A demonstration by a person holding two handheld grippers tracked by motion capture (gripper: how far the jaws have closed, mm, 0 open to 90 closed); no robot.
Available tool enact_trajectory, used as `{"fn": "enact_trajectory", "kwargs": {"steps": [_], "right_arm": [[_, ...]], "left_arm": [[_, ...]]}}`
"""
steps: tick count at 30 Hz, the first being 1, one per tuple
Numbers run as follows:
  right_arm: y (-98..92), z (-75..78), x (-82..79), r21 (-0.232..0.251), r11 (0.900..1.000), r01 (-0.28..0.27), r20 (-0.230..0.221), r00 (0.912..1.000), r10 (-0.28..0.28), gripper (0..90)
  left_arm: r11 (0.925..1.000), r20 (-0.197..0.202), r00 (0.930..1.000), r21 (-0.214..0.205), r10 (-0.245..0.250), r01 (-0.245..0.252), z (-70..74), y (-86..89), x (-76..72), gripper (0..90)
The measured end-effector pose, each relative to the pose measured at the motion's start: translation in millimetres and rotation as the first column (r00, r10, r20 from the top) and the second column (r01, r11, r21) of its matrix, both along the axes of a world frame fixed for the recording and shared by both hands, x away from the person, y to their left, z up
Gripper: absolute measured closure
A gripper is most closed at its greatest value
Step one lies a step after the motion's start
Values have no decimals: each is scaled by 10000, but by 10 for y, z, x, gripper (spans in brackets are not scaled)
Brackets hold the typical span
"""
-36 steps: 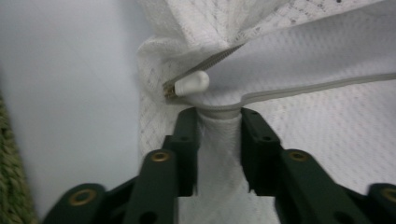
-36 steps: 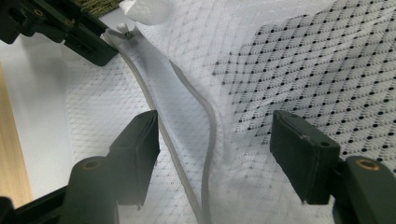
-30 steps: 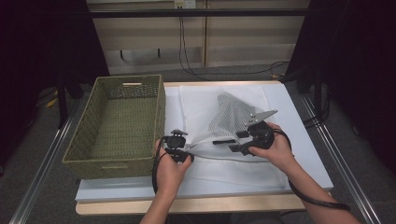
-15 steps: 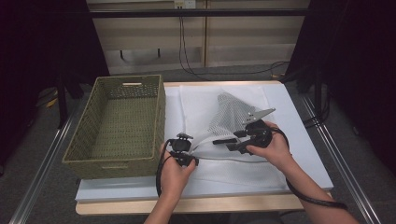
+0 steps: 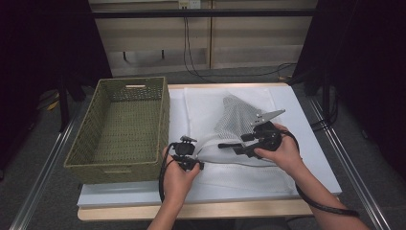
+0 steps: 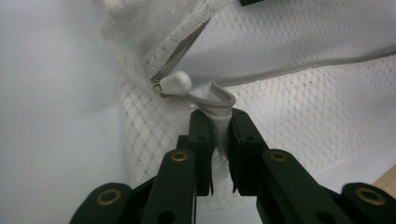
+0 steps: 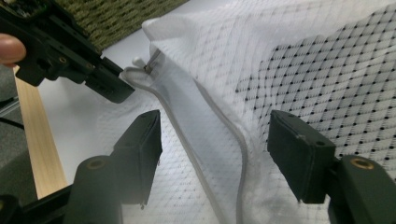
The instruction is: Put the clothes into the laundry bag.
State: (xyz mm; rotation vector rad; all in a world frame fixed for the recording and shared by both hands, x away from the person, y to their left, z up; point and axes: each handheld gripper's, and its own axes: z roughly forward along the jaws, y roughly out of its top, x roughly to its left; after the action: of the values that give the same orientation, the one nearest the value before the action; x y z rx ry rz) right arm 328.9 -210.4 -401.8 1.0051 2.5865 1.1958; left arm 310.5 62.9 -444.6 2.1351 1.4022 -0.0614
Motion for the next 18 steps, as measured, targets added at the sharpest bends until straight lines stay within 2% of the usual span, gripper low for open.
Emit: {"fn": "enact_trajectory", "kwargs": {"steps": [5,9,10,13,14,17,18], "right_arm": [[34,51,6,-116,9999,-103,-89,9999,102,362],[70,99,14,61,9997,-218,-311,9993,220,423],[106,121,15,-49,9997,-221,-255,9994,220,495],[164,127,23,-36,9996,-296,-230,9993,295,507],[229,126,28,-43,9991,-423,-358,9985,421,576],[292,117,41,-55,9991,-418,-473,9980,415,583],[319,106,55,-47,9991,-422,-560,9976,419,611]], "left_arm": [[9999,-74,9999,99,77,-76,-6,12,5,828],[9997,-73,9999,195,112,-111,0,13,-5,851],[9998,-136,9999,198,72,-69,2,15,-5,851],[9996,-93,9999,269,117,-115,-1,10,-8,851],[9996,-102,9998,233,166,-163,-3,3,-12,852],[9996,-110,9999,244,129,-127,-1,2,-13,852],[9997,-97,9999,226,126,-123,0,2,-13,852]]}}
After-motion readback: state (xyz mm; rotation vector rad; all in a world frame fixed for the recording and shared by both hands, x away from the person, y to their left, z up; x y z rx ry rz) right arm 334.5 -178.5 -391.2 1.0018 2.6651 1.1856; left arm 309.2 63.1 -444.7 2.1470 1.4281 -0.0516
